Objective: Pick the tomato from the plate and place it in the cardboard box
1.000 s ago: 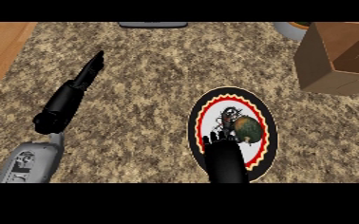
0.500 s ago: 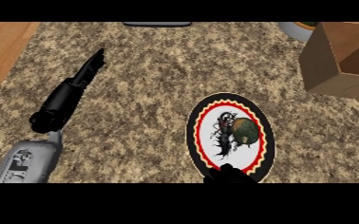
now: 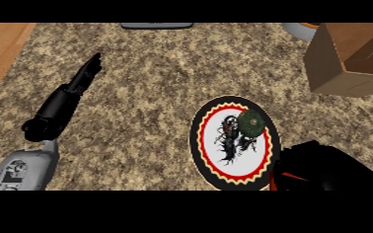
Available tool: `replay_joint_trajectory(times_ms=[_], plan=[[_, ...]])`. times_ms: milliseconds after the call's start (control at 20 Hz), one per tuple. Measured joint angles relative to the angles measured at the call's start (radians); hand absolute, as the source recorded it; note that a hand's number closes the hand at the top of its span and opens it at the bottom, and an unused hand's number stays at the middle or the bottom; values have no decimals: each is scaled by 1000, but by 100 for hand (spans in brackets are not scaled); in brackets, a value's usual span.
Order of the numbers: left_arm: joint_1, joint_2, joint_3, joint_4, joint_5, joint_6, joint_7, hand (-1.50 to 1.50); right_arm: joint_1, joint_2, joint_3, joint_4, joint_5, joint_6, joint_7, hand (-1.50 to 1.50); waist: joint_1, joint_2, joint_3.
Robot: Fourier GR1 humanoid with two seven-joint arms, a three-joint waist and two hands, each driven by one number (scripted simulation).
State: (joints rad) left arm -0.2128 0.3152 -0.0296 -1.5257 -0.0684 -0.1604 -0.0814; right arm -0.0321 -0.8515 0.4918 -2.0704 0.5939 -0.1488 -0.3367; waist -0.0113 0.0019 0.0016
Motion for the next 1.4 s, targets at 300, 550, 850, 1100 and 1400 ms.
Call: replay_joint_trajectory(times_ms=[300, 550, 850, 1100, 1400], plan=[[0, -10, -11, -31, -1, -3, 25, 0, -50, -40, -296, 131, -358, 80, 13, 150, 10, 1, 0], [-10, -18, -18, -18, -6, -12, 18, 0, -182, -81, -464, 364, -535, 198, 5, 150, 25, 4, -1], [-25, -35, -26, 3, -20, -17, -2, 0, -394, -77, -462, 710, -455, 254, -71, 150, 48, 8, -1], [-65, -32, -21, 18, -20, -30, 6, 0, -506, -114, -388, 948, -322, 328, -144, 150, 67, 15, -1], [-67, -50, -38, 17, -34, -27, 0, 0, -638, -118, -295, 1218, -179, 413, -261, 150, 84, 20, 0]])
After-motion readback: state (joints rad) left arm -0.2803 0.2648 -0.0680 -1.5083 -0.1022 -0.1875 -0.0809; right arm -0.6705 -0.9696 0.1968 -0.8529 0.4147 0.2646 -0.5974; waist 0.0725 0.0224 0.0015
